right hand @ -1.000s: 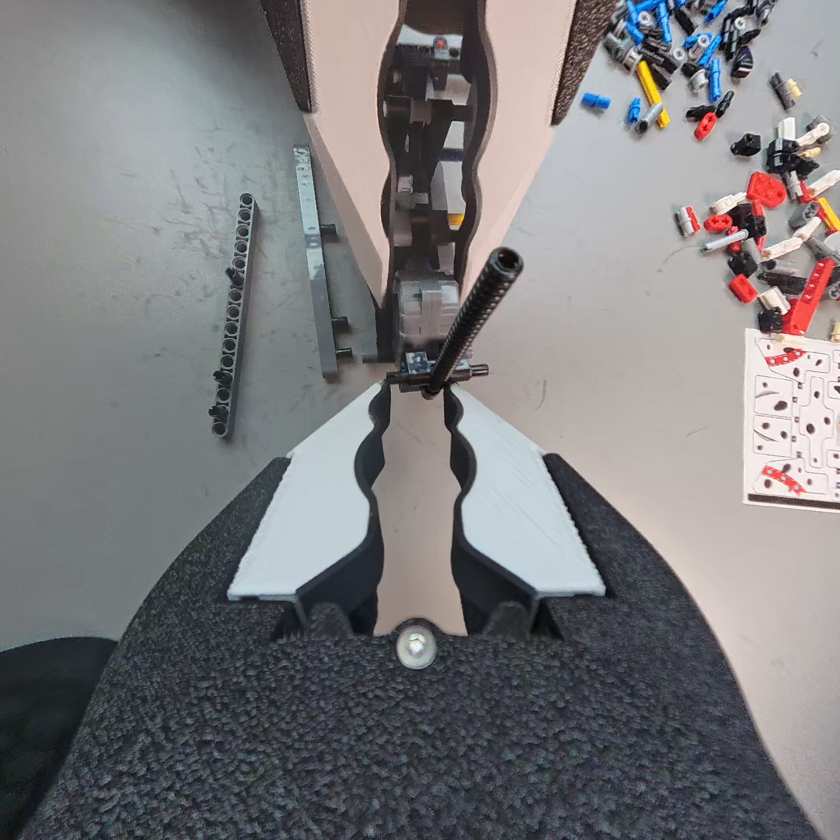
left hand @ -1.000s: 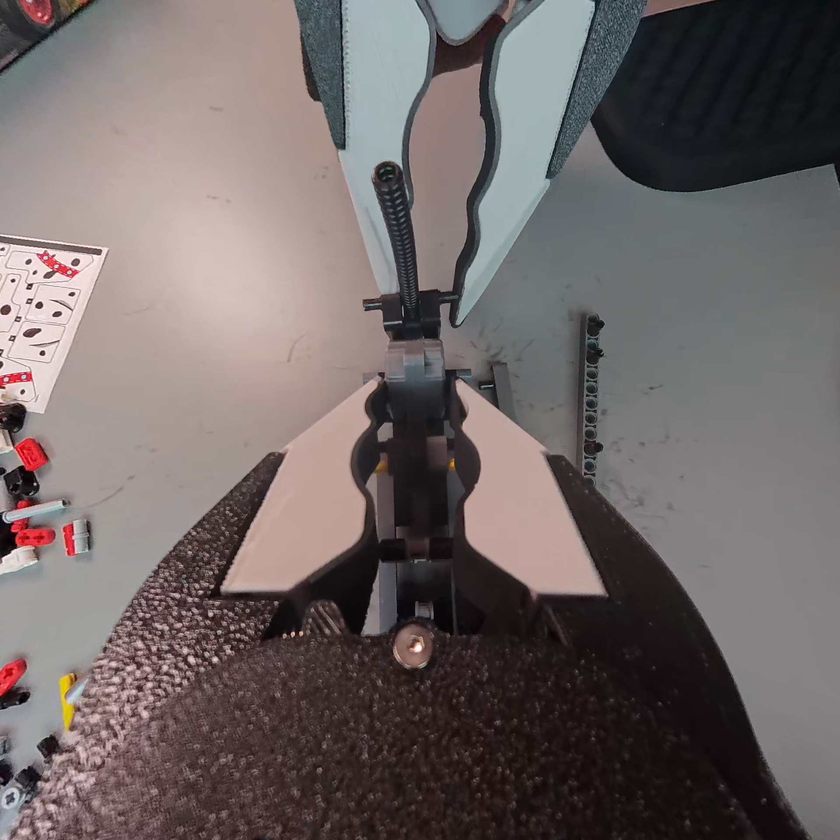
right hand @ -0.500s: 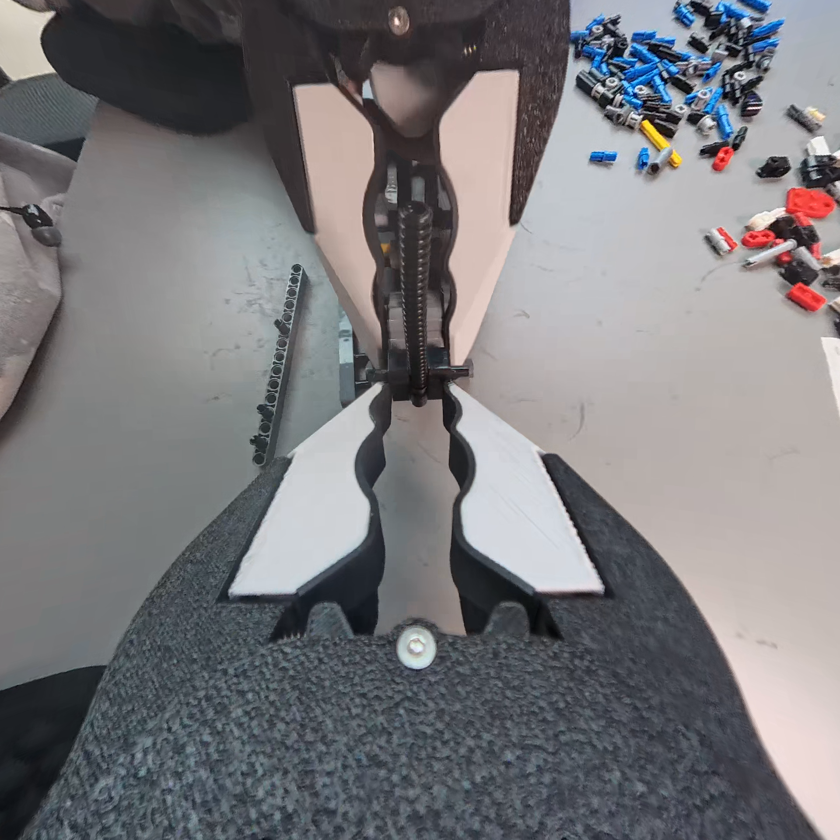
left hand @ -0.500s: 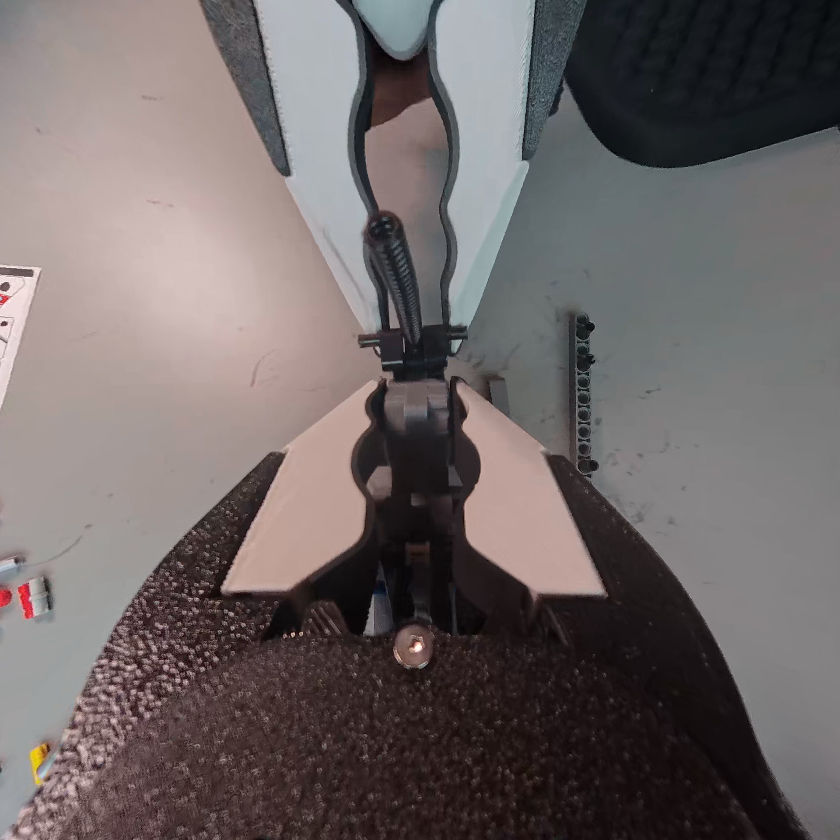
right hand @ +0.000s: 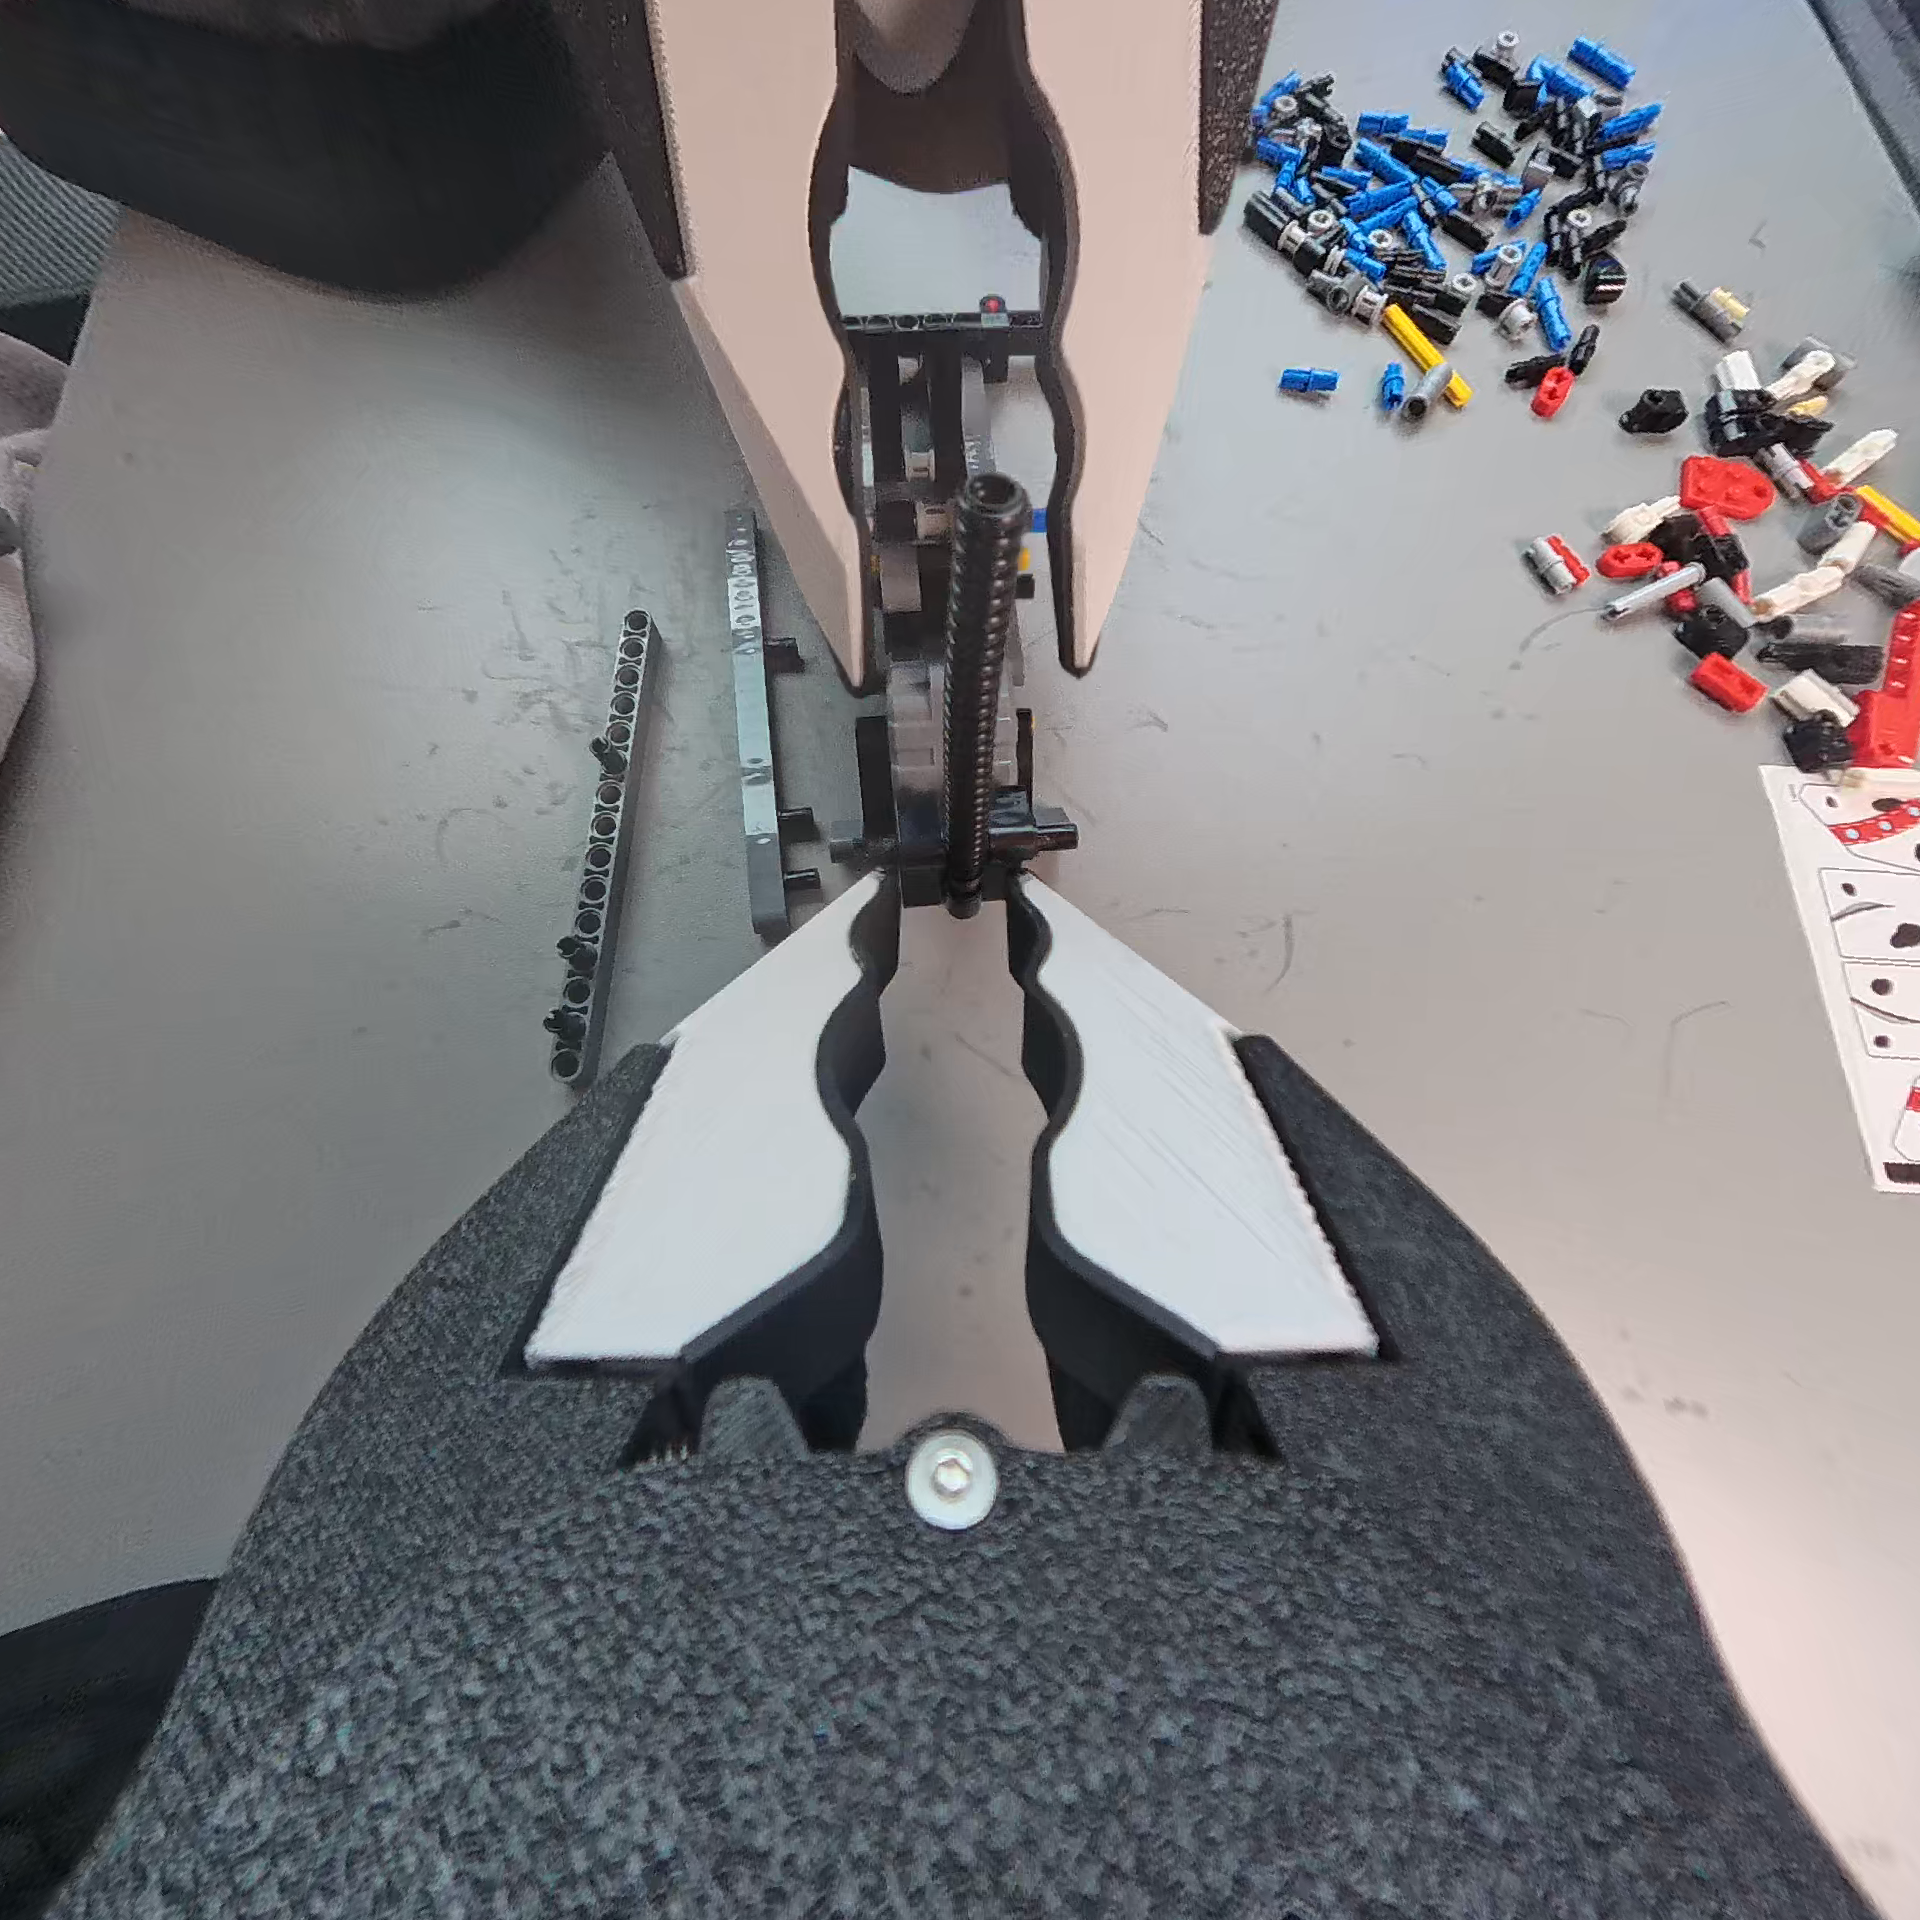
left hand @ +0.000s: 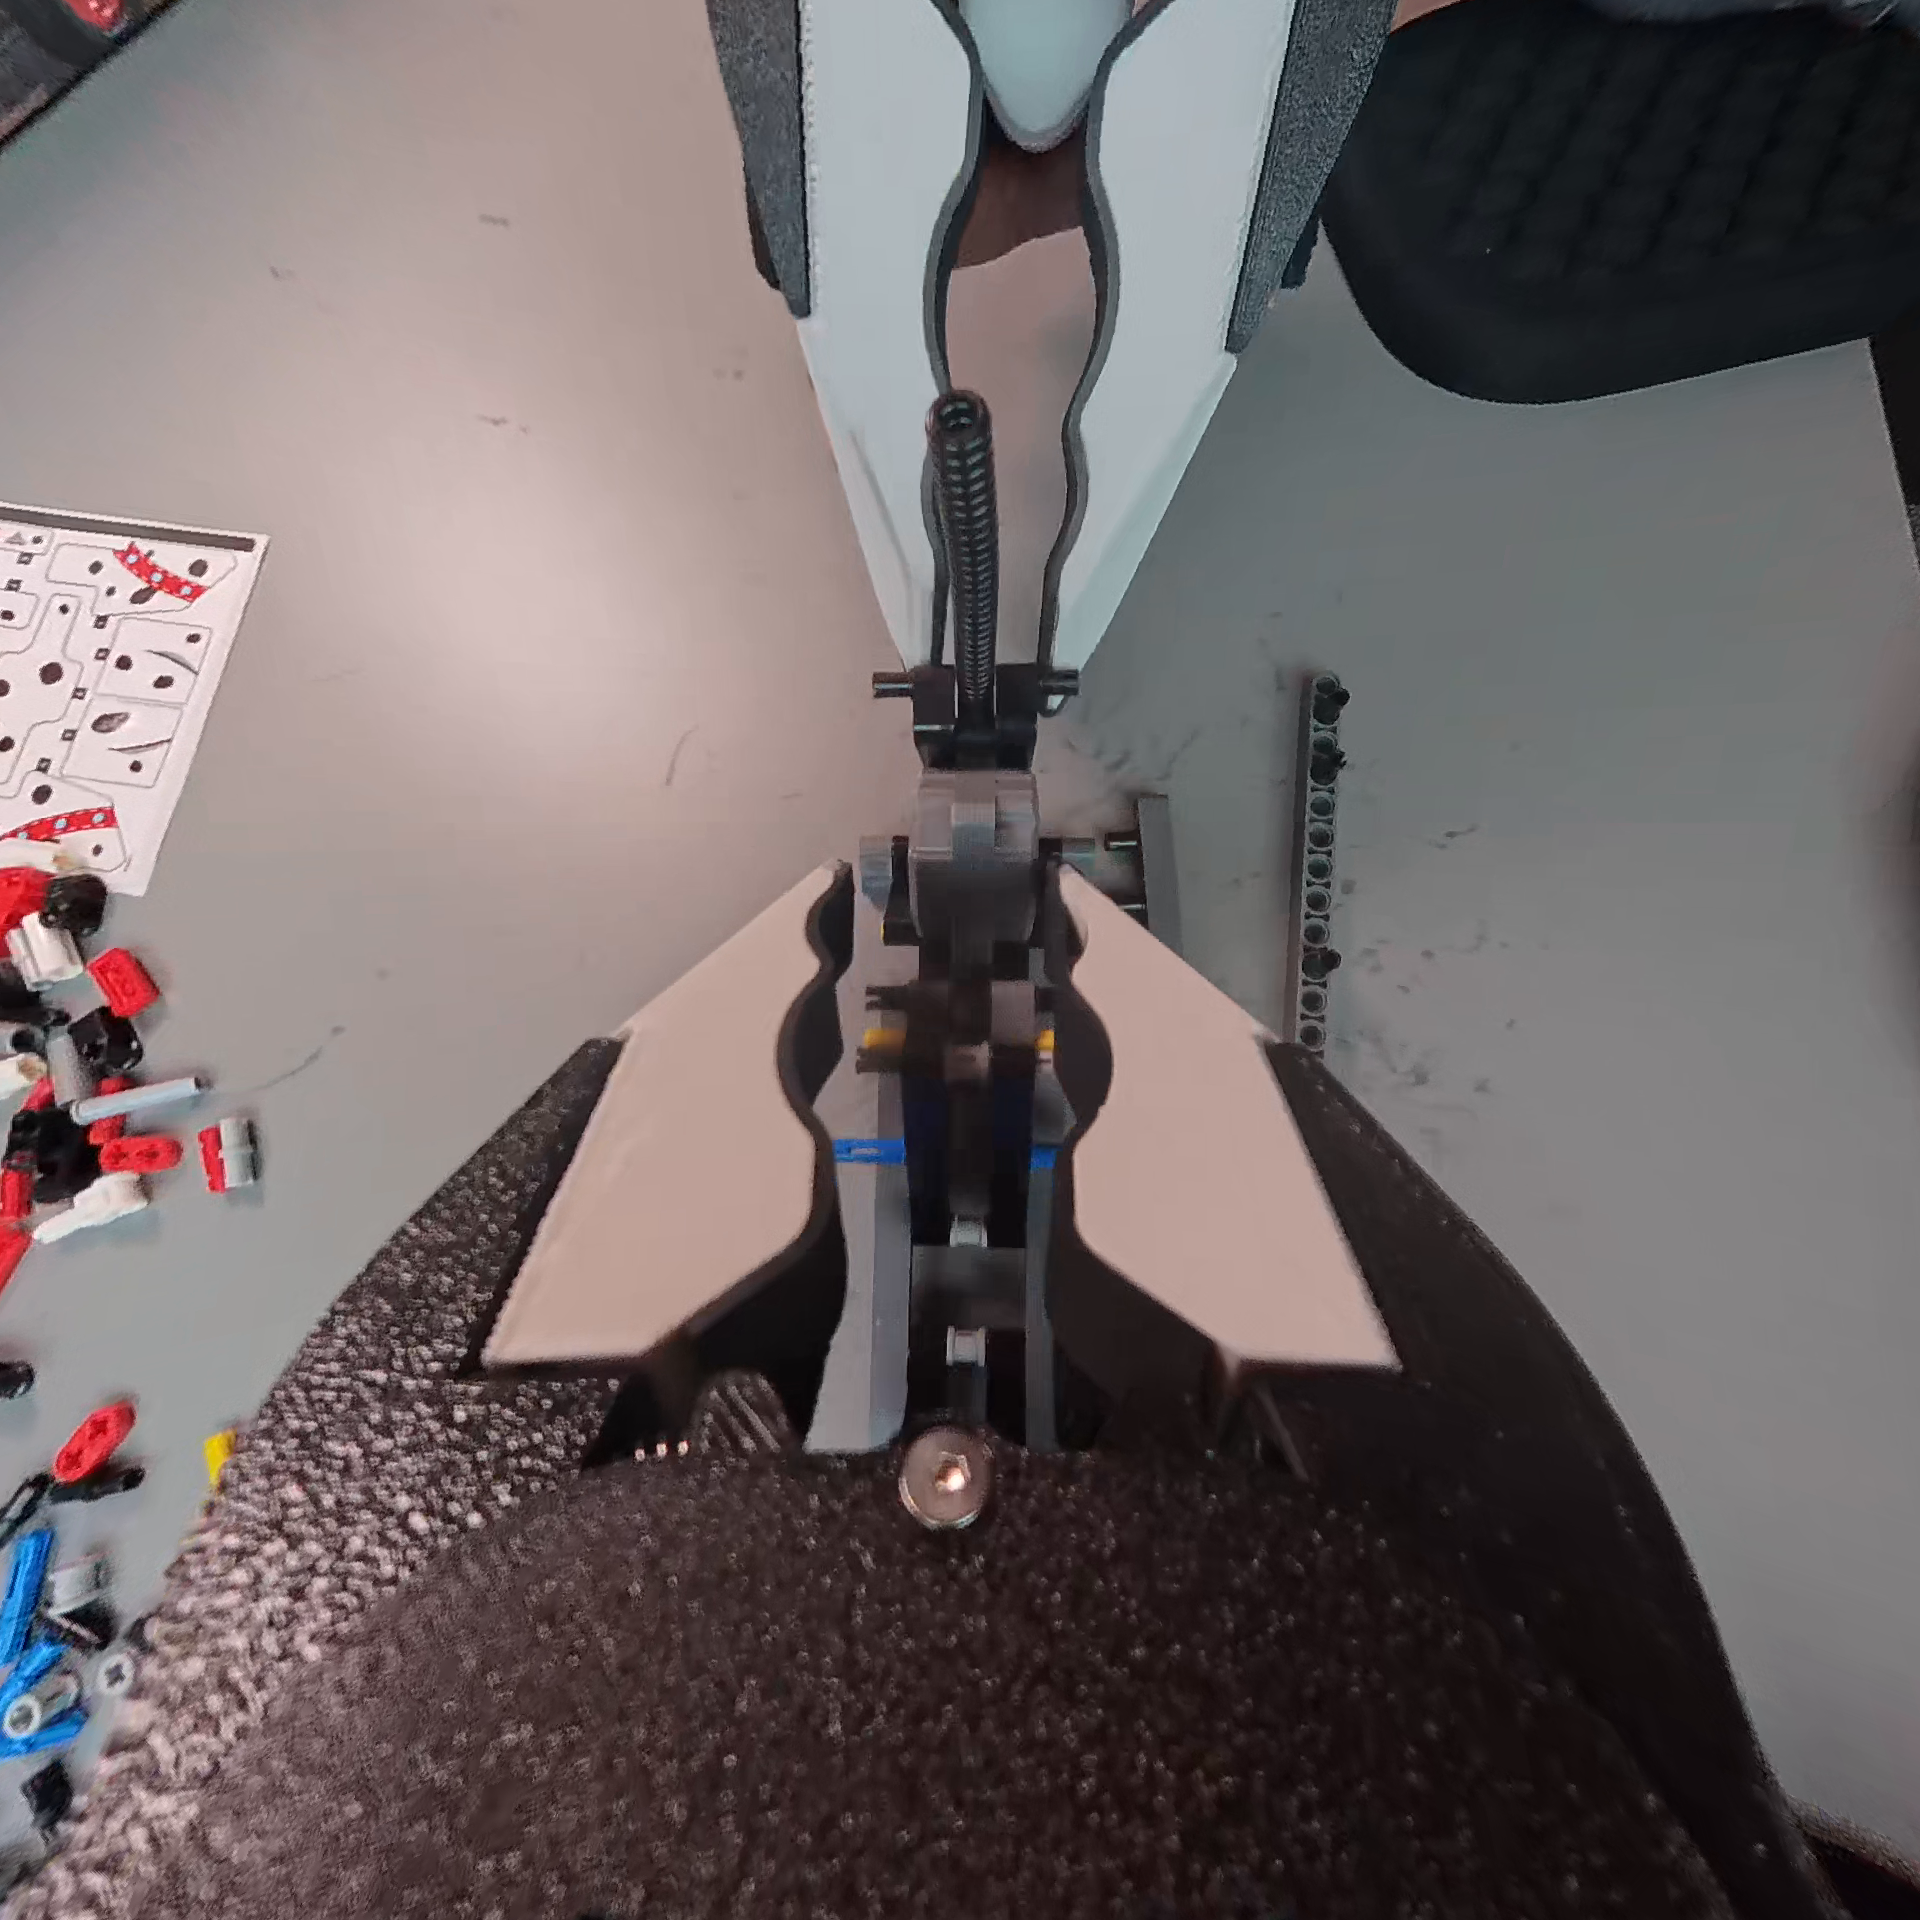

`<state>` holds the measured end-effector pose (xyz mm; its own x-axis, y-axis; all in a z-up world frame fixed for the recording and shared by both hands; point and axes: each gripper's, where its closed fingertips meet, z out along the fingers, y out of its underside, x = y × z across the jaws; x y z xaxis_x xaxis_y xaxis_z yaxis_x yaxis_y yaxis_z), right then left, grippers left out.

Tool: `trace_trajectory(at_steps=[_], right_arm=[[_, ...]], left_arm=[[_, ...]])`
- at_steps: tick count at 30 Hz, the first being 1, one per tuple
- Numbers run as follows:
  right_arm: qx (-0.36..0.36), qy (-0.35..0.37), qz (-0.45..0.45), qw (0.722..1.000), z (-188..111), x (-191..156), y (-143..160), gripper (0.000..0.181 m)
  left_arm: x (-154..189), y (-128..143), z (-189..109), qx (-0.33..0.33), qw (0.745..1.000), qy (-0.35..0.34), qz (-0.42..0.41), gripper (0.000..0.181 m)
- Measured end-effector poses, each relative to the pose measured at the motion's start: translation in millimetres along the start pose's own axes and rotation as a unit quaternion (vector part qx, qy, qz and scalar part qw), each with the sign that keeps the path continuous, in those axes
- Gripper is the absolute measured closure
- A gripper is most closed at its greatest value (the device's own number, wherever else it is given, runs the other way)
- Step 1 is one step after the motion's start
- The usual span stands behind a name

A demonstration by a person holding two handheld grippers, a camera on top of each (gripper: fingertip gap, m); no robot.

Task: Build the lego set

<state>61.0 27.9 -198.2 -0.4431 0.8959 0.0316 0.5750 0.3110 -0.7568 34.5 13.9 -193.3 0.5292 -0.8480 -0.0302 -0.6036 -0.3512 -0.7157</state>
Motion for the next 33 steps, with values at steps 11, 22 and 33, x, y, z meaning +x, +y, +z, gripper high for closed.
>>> trace_trajectory(at_steps=[11,22,33], right_arm=[[0.009,0.009,0.010,1.000,-1,-2,4,0.157],[0.007,0.029,0.018,0.999,-5,-1,19,0.151],[-0.042,-0.017,-0.024,0.999,15,-41,22,0.162]], left_arm=[[5,0,2,0.010,1.000,0.010,0.002,0.155],[21,4,-35,0.005,0.999,-0.040,0.033,0.161],[55,73,-22,-0.095,0.994,-0.054,-0.004,0.160]])
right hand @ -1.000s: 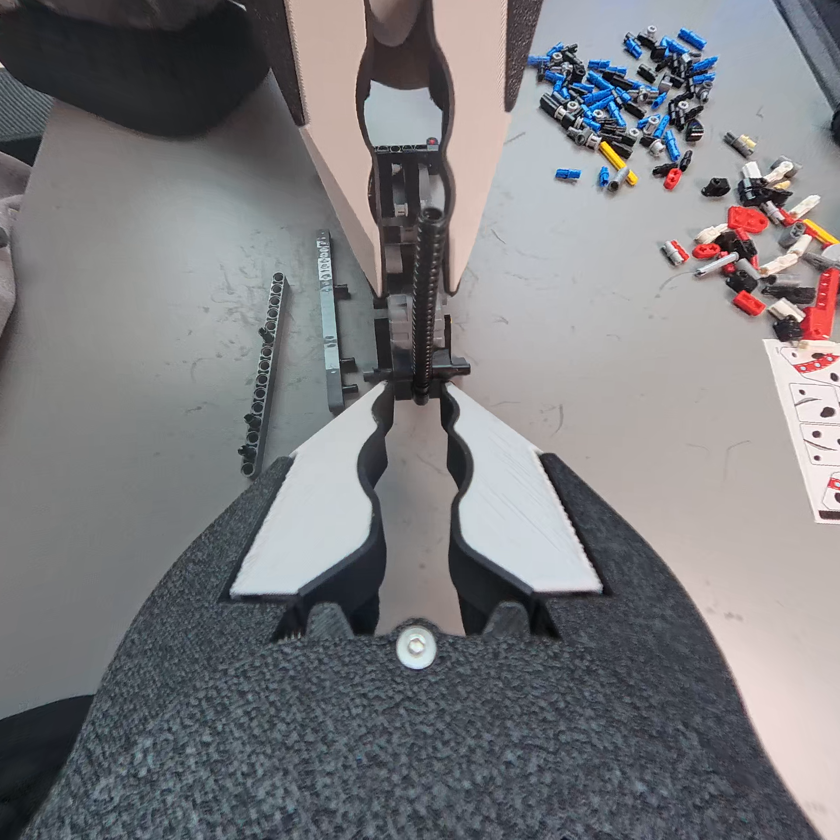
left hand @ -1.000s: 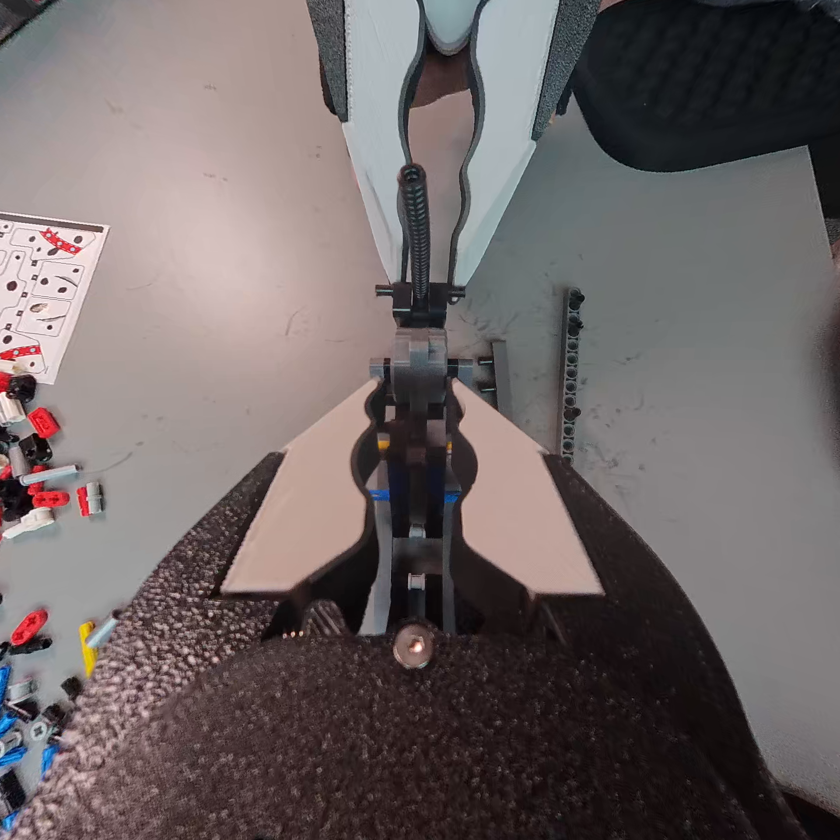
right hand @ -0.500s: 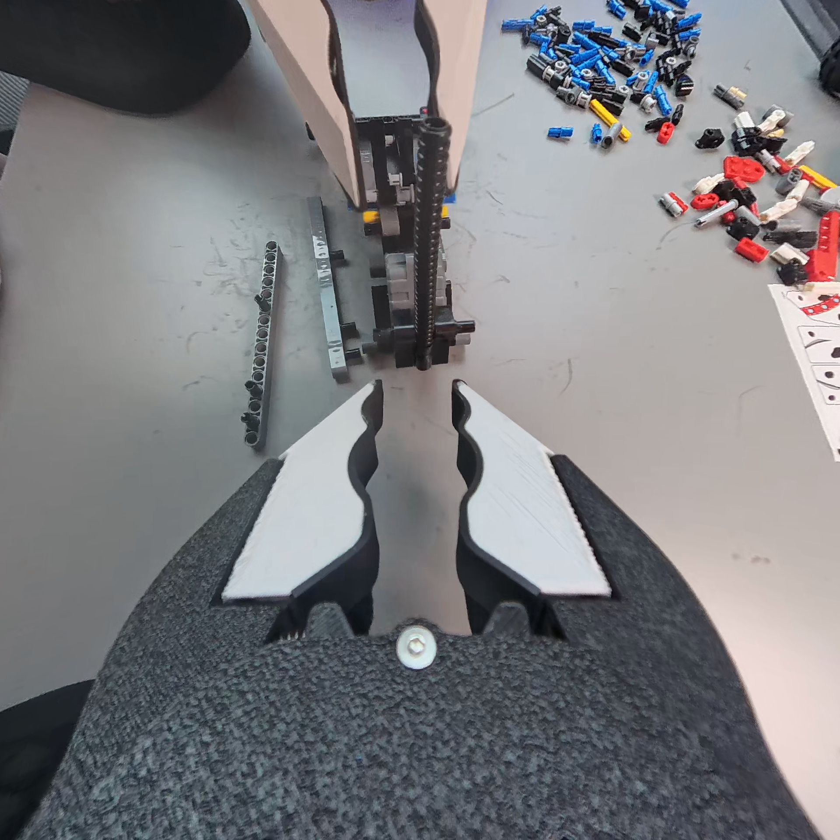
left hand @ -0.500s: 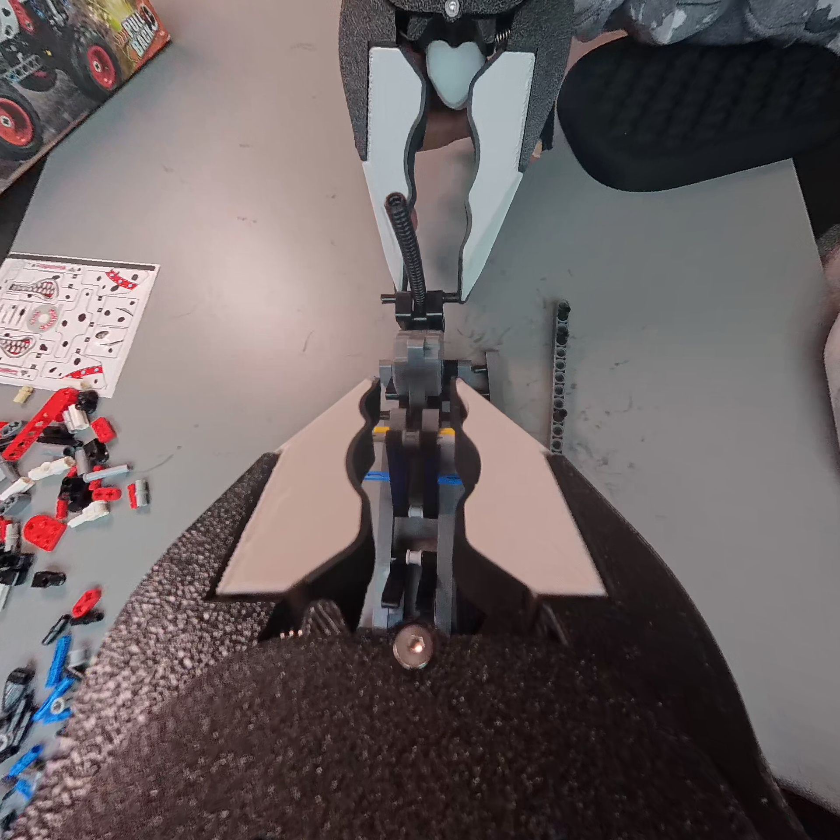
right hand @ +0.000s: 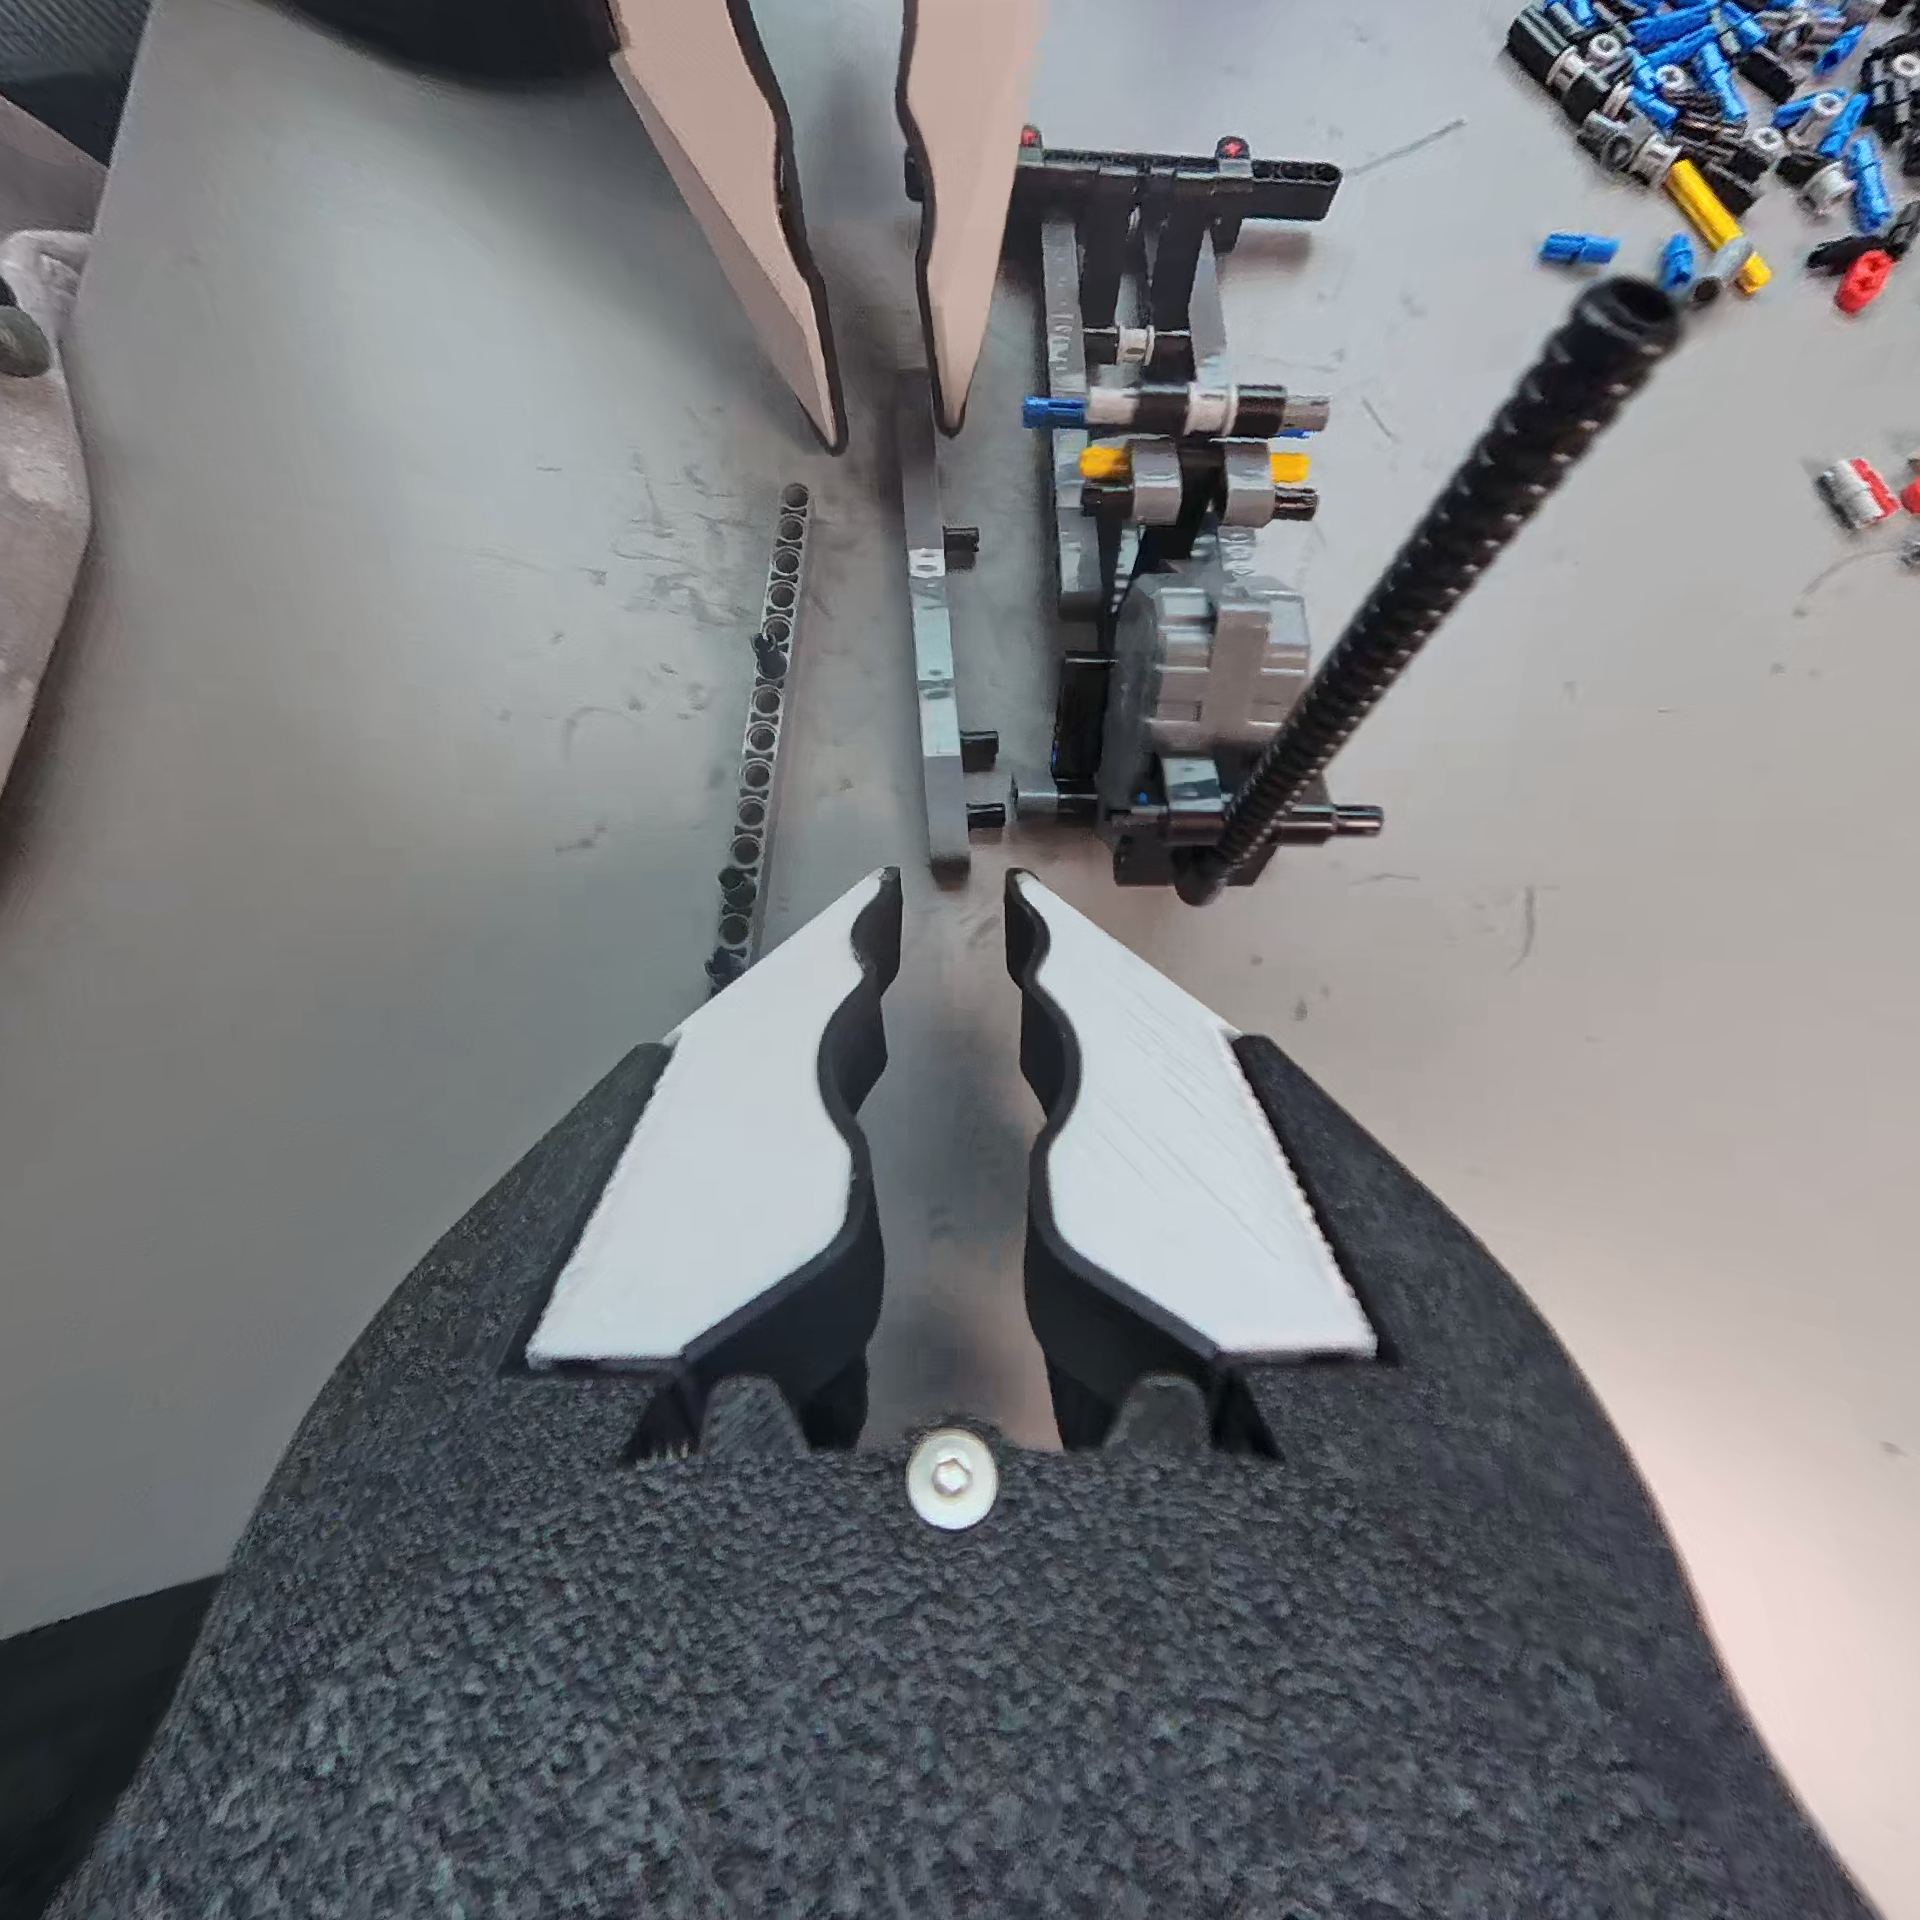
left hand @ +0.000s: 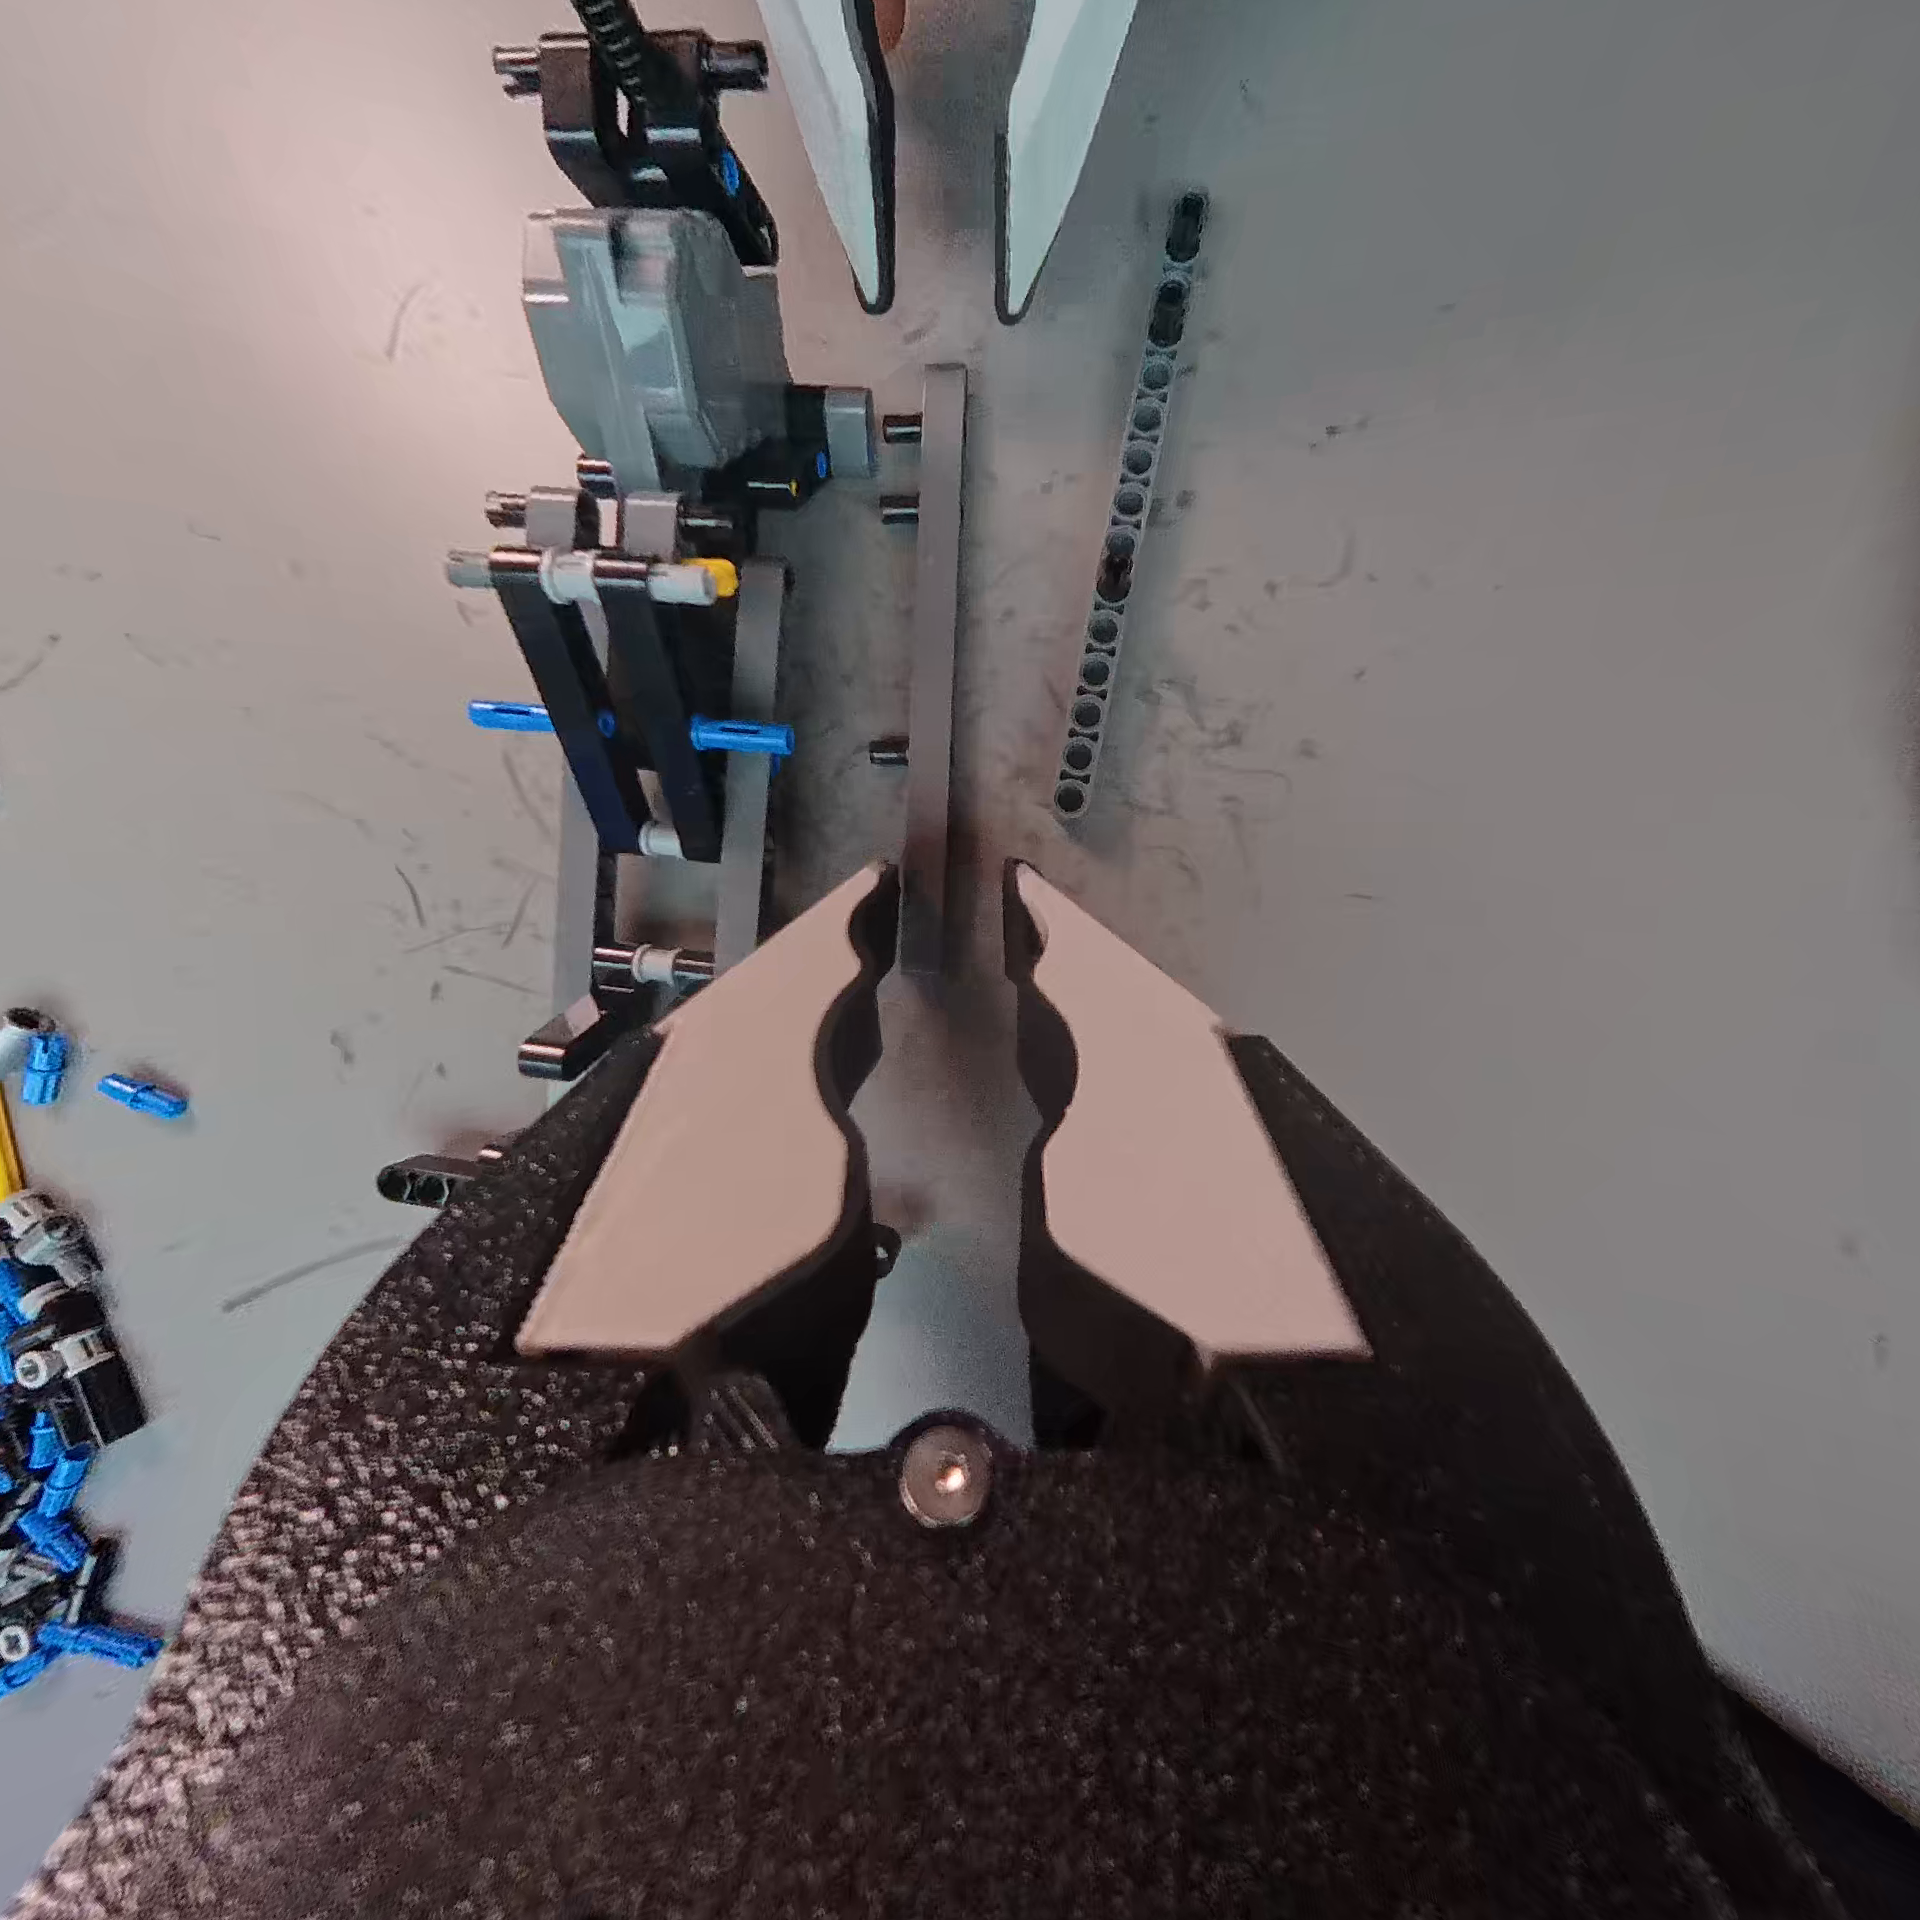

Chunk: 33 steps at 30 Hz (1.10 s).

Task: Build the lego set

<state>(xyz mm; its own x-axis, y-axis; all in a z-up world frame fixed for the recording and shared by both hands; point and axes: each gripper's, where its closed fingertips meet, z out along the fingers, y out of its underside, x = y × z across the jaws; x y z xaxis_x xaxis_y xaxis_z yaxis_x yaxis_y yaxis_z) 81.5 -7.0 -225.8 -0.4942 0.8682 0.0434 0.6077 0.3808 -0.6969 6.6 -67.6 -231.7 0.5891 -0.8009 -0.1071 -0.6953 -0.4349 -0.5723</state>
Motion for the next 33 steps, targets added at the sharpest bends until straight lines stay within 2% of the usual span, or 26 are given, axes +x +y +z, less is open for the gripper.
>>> trace_trajectory(at_steps=[4,7,10,18,24,33], right_arm=[[-0.027,0.006,-0.005,1.000,12,-2,1,0.163],[-0.036,0.009,-0.007,0.999,14,-5,0,0.173],[-0.029,0.012,-0.011,0.999,12,-8,0,0.174],[0.075,0.073,-0.018,0.994,-38,8,-44,0.173],[0.051,0.059,-0.009,0.997,-21,6,-29,0.173],[0.060,0.061,0.000,0.996,-25,9,-28,0.173]], left_arm=[[1,0,6,-0.007,1.000,-0.003,0.005,0.172],[1,-1,7,0.004,1.000,-0.007,0.009,0.172],[1,-5,3,0.026,1.000,-0.002,0.000,0.172],[-19,-40,-35,0.131,0.991,-0.003,-0.024,0.171],[-20,-33,-28,0.115,0.993,0.008,-0.024,0.171],[-21,-33,-21,0.115,0.993,0.001,-0.024,0.171]])
